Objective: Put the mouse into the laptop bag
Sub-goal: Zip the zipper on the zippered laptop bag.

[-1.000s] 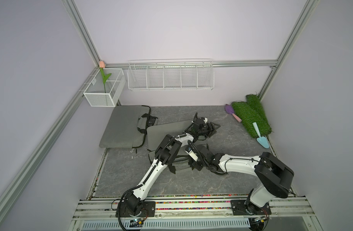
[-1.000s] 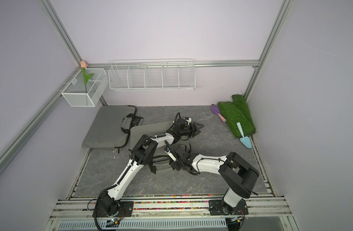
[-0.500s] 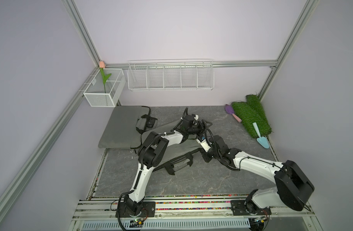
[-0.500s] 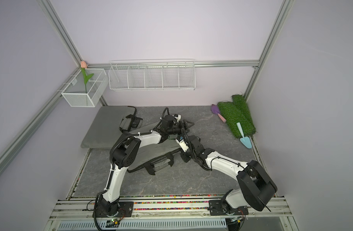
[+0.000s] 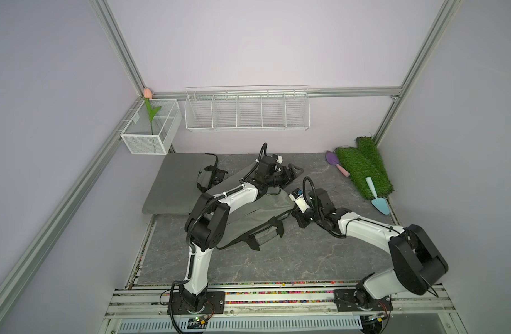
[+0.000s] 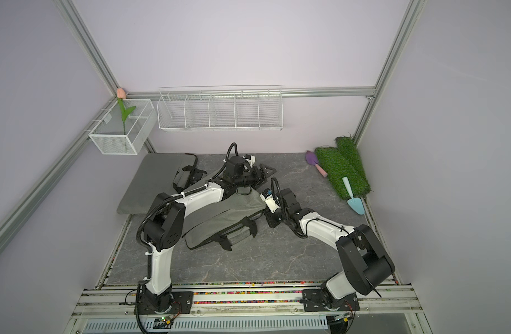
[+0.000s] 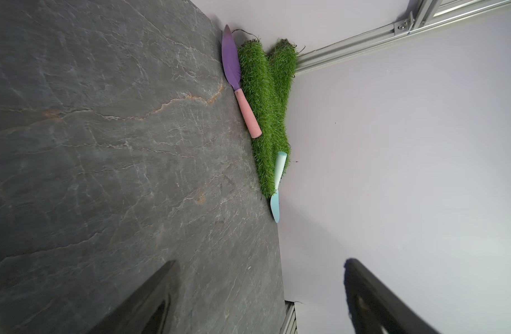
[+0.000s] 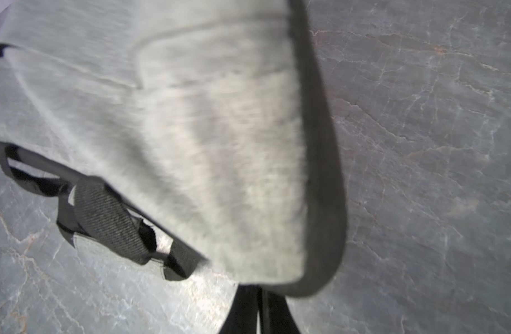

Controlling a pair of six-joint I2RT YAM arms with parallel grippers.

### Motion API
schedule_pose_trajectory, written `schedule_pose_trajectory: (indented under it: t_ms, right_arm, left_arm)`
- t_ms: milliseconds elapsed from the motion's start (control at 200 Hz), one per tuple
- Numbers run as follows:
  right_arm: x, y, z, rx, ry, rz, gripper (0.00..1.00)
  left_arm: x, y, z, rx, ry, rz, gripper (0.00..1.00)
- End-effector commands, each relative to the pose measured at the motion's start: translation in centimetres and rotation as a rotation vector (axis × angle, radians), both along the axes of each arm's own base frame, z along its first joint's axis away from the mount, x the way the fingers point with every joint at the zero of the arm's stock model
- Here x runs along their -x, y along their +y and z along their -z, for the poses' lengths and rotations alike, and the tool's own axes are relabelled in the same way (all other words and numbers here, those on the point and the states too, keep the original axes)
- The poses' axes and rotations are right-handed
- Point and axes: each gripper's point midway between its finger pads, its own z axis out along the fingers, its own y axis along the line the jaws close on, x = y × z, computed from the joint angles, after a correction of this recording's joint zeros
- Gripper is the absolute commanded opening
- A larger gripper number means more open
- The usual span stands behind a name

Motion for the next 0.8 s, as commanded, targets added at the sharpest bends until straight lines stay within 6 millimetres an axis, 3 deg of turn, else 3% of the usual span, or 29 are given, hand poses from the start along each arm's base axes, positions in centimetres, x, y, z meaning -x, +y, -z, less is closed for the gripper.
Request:
schedule_pose_trajectory:
  t_ms: [0,130,200,275,330,400,495,550,575,720,795]
  right_arm:
    - [-3.1,-3.3,1.0,0.087,-0.016,0.149,0.07]
    - [-3.0,-2.9,0.7,0.055,-0.015,0.146,0.07]
    - [-2.6,-2.4,0.8,0.055,-0.021,0.126,0.07]
    - [-2.1,-2.0,1.2,0.059,-0.024,0.112,0.07]
    - [-1.9,-1.8,1.5,0.054,-0.011,0.108,0.07]
    - [-1.5,-0.9,1.6,0.032,-0.003,0.08,0.07]
    - [-0.8,0.4,1.8,0.054,-0.019,0.047,0.06]
    - [-0.7,0.9,1.8,0.052,-0.016,0.037,0.07]
    - [-0.7,1.0,1.9,0.048,-0.013,0.035,0.07]
    - [-1.2,0.5,1.9,0.063,-0.004,0.066,0.07]
    - [-1.5,0.0,1.5,0.051,-0.003,0.086,0.06]
  left_arm:
    - [-1.6,3.5,-0.6,-0.061,0.049,-0.06,0.99]
    - [-2.6,3.5,-4.3,-0.044,-0.016,-0.083,0.99]
    - [-3.3,2.4,-7.4,0.055,-0.084,-0.034,1.0]
    - [-4.7,2.6,-7.0,0.088,-0.045,-0.067,0.99]
    - [-5.4,2.5,-7.9,0.164,-0.091,-0.076,0.97]
    - [-6.2,2.1,-8.1,0.274,-0.139,-0.09,0.99]
    - [-7.8,0.5,-5.5,0.333,-0.029,-0.056,0.72]
    - [-8.1,0.0,-4.1,0.292,0.005,-0.056,0.45]
    - [-8.0,0.1,-4.0,0.274,-0.005,-0.067,0.4]
    - [-6.1,1.5,-4.7,0.156,-0.052,-0.093,0.45]
    - [-4.4,2.4,-3.1,0.107,0.007,-0.09,0.46]
